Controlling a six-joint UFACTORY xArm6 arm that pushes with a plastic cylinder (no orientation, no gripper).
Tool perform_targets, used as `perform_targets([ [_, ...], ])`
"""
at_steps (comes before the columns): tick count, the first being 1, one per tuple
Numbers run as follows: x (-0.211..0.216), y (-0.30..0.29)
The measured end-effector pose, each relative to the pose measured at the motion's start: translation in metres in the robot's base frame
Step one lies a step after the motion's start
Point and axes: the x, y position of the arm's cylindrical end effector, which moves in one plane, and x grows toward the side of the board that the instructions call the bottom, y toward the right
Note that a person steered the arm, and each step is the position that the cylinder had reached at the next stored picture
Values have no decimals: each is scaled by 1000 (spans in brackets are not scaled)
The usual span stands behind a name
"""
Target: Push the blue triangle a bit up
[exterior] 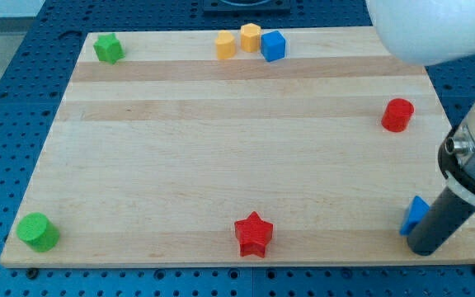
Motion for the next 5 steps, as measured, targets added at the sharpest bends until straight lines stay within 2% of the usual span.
perform_targets([
  [3,-8,41],
  [5,-18,9],
])
